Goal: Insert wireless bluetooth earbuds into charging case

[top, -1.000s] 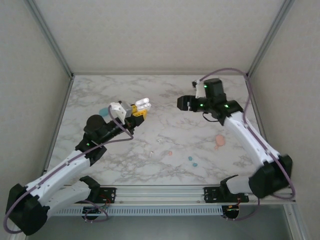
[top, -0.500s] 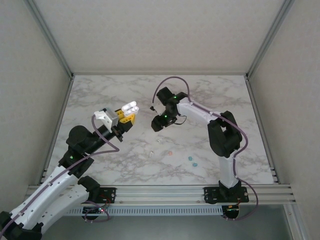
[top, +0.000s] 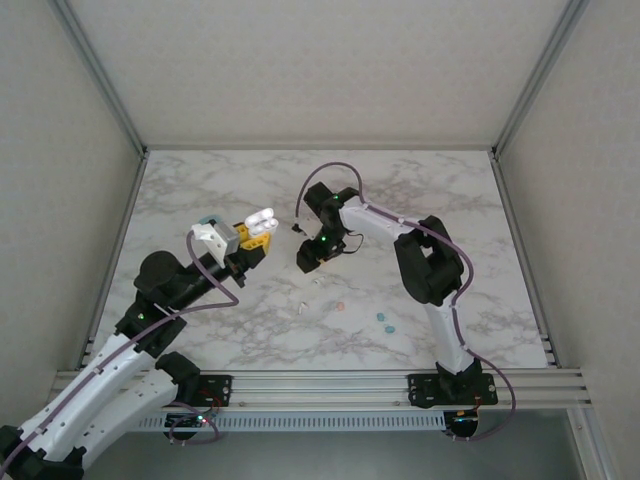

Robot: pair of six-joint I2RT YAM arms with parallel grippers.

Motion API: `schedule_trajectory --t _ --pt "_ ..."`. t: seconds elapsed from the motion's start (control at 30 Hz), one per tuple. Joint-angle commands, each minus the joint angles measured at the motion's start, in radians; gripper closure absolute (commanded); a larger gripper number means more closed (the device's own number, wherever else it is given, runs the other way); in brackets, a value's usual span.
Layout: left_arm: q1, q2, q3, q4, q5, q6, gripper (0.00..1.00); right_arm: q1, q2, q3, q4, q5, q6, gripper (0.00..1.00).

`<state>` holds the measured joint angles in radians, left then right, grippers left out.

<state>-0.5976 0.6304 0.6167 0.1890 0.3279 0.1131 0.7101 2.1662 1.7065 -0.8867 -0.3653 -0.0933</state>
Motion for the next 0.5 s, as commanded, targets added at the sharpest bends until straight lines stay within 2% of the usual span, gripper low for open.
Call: schedule_trajectory --t 0.0,0.47 --pt "0.007 0.007 0.018 0.018 0.010 0.006 0.86 0.026 0.022 -0.001 -0.021 -0.012 -0.003 0.41" --pt "0.007 0.014 0.015 0.007 0.007 0.012 0.86 0.032 0.041 -0.036 -0.058 0.040 -0.011 0.42"
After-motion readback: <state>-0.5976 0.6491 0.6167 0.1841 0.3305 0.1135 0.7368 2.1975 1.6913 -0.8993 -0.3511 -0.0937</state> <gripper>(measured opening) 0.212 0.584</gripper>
